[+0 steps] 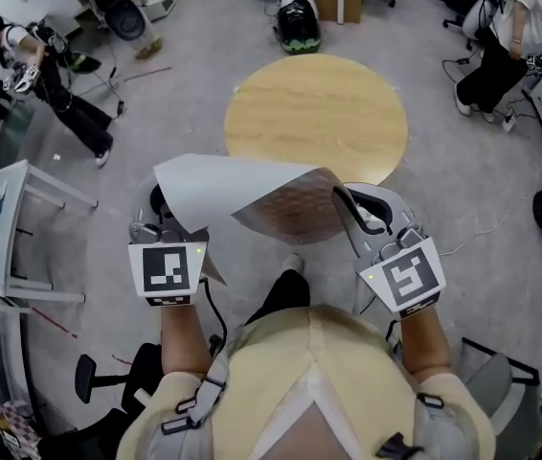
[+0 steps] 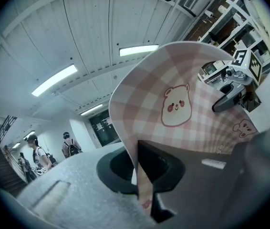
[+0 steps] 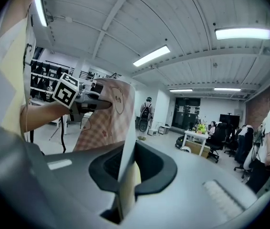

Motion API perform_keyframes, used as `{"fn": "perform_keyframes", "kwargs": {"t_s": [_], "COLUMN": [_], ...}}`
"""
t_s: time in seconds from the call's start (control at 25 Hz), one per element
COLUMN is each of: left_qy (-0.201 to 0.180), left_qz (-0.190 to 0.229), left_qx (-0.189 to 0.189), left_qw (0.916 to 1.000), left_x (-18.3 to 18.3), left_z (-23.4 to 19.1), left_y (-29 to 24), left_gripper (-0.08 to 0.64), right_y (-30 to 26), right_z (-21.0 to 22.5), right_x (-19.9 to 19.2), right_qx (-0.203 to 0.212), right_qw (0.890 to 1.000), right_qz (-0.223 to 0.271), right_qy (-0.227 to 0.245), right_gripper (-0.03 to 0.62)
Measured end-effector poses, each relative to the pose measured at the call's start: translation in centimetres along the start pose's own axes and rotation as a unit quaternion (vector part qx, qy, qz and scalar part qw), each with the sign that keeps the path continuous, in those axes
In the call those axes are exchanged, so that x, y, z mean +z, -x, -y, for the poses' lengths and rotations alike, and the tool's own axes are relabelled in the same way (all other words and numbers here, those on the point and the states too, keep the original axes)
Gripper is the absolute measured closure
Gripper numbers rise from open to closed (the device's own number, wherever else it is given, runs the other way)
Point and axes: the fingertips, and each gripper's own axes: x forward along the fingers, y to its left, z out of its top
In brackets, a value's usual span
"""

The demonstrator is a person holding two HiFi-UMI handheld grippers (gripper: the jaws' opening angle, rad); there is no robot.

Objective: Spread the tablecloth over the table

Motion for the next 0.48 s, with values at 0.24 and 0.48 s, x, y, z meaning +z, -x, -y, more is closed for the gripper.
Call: {"fn": "perform_keyframes", "kwargs": {"t_s": [0.24,0.48], "left_qy": [0.014,0.03], "left_qz": [0.034,0.05], "left_qx": [-0.047,-0.082], "left_qw": [0.9982,0.9949], "left_x": [0.8,-0.5], "left_z": [-1.2,-2.8], "left_y": [-6.3,-13.2], "left_gripper": [0.554,0.554], "right_y": [-2.8,-7.1], "right_z": [4.2,7.7], "right_x": [1.0,0.9], "right_qx": [-0.041,-0.088], "right_qw": [0.999,0.995], "right_qz": [-0.01,-0.036], "right_qy": [-0.01,-0.005], "right_gripper": [0.583,0.583]}}
